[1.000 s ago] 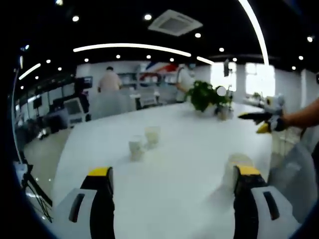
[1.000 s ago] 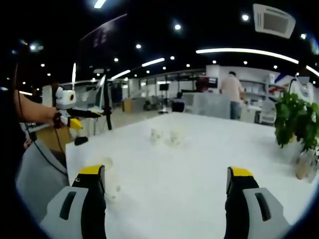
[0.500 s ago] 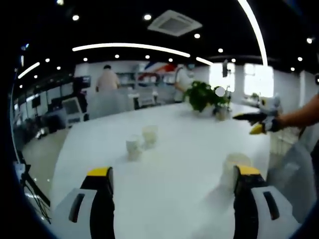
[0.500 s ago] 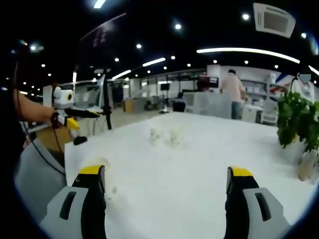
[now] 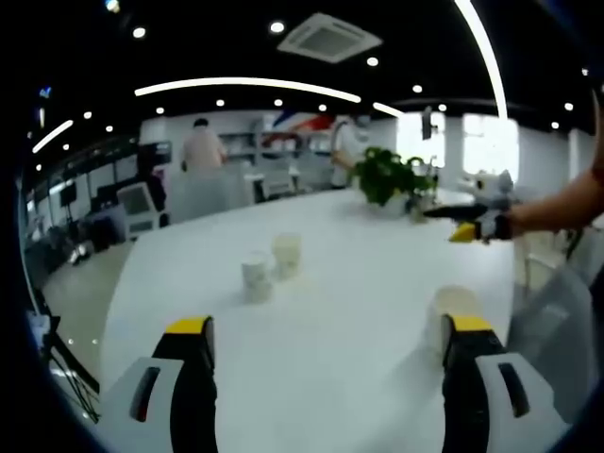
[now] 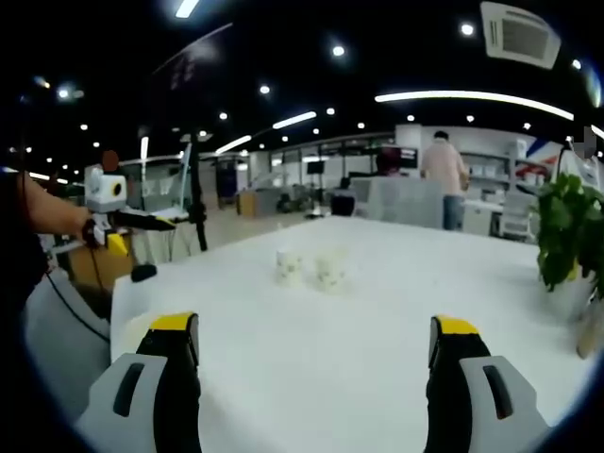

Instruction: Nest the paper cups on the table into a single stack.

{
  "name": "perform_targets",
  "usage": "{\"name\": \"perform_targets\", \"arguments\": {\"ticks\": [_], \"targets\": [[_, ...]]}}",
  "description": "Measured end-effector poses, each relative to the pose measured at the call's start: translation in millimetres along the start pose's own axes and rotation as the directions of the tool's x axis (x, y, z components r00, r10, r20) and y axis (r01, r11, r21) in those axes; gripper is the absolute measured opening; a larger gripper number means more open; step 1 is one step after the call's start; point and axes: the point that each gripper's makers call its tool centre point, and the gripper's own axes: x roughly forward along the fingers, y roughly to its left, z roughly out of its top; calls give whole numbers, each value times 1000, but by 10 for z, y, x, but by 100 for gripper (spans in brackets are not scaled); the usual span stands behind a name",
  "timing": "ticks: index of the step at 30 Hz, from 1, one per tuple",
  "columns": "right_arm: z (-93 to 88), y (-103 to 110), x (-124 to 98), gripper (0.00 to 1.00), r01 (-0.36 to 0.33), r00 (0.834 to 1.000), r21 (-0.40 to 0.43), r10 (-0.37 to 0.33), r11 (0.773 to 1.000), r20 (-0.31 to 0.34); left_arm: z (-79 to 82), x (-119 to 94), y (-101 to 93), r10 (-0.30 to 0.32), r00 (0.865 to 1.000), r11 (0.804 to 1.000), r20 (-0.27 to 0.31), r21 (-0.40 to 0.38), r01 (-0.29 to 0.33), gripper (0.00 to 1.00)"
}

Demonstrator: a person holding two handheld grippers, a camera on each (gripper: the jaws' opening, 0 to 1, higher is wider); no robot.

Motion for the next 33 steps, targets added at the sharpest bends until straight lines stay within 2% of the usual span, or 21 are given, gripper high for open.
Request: {"name": "perform_targets", "arguments": {"ticks": [8,15,21,24,28,33], "targets": [[74,-112,280,100,-28,1000,-27,28,999,0,-35,36,7,4,1000,1000,-18,7,-4,99],[172,-246,642,100,-51,999,-41,51,998,5,-8,53,61,18,1000,1000,-18,8,-18,99],[233,-278,882,100,-68,997,-39,69,997,15,6,67,99,29,999,1000,-12,6,-29,99],[271,-272,995,100,-82,996,-37,82,996,18,-11,63,133,46,999,998,-9,31,-46,99],[321,-292,1192,100,-101,995,-56,102,993,17,-69,53,164,58,998,998,-28,-2,-58,99],[353,-345,1449,100,-114,993,-69,115,991,13,-99,49,167,56,998,998,-31,-4,-57,99]]}}
